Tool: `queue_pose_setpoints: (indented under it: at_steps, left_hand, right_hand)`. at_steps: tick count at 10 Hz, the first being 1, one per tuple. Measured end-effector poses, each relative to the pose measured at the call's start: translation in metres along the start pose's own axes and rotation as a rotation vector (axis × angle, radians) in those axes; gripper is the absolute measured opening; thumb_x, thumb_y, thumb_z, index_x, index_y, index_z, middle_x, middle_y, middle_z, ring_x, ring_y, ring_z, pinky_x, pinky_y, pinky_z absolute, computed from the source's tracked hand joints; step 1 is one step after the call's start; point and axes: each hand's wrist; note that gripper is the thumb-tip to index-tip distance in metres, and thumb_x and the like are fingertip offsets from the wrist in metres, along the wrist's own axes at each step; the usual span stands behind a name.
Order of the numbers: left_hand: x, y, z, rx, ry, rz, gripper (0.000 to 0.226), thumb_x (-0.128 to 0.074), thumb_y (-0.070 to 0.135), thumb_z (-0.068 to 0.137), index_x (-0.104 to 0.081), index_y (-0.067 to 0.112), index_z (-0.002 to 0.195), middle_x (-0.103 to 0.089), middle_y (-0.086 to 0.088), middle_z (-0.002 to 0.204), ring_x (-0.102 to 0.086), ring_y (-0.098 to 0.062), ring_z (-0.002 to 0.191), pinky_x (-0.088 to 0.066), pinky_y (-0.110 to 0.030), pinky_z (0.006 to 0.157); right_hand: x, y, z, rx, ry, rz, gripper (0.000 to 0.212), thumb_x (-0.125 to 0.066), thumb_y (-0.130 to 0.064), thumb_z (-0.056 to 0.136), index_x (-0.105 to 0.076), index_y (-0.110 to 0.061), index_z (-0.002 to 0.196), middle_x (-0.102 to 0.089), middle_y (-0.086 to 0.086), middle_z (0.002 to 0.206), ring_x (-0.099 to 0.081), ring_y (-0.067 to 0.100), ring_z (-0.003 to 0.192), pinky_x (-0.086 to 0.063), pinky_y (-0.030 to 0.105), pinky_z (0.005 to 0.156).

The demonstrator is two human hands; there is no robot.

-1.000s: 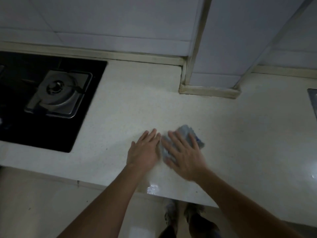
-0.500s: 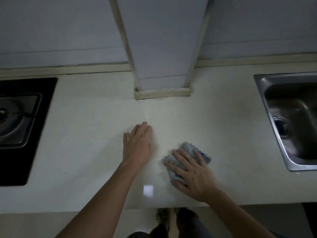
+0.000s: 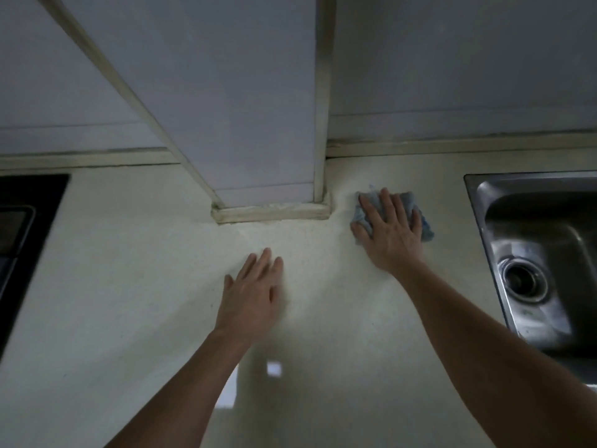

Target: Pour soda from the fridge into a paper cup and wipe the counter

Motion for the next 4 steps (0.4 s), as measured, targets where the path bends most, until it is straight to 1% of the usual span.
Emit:
queue_pose_setpoints:
  at_steps: [1,2,3,4]
  left_hand:
    - [0.002,-0.002,0.002,0.005,-0.006,-0.043,0.054,-0.025,0.043,0.106,-0.016,0.031,0.158,0.006,0.009,0.167,0.010,-0.015,0.153,-0.005,-0.056,0.122]
    - [-0.001,-0.004,0.002,0.004,-0.017,-0.029,0.056,-0.022,0.050,0.105,-0.015,0.033,0.158,0.007,0.011,0.166,0.011,-0.013,0.153,-0.004,-0.055,0.121]
    - [-0.003,-0.004,0.001,0.004,0.003,-0.043,0.059,-0.024,0.054,0.103,-0.015,0.033,0.158,0.007,0.011,0.166,0.011,-0.014,0.153,-0.004,-0.056,0.121]
    - [0.002,-0.001,-0.001,0.001,-0.012,-0.050,0.065,-0.027,0.061,0.100,-0.015,0.033,0.158,0.007,0.011,0.166,0.009,-0.015,0.153,-0.003,-0.056,0.121]
  right_hand:
    - [0.012,0.000,0.039,-0.019,0.021,0.008,0.065,-0.013,-0.065,0.097,0.012,-0.042,0.153,0.014,0.000,0.164,0.013,0.023,0.150,0.007,0.055,0.119]
    - [0.017,0.003,0.062,-0.042,0.034,-0.021,0.065,-0.011,-0.065,0.097,0.009,-0.041,0.153,0.011,0.001,0.165,0.011,0.024,0.151,0.006,0.055,0.119]
    - [0.029,0.003,0.060,-0.030,0.016,0.004,0.066,-0.014,-0.065,0.097,0.011,-0.040,0.153,0.011,0.001,0.165,0.010,0.025,0.151,0.003,0.057,0.119]
    - [0.042,-0.006,0.039,0.020,0.056,0.029,0.069,-0.021,-0.064,0.097,0.009,-0.038,0.153,0.008,0.003,0.165,0.006,0.027,0.151,-0.002,0.058,0.119]
Point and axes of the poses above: each hand's wrist, its own z-axis towards the middle knuckle, its own x-axis out of the back of the hand, y = z × x
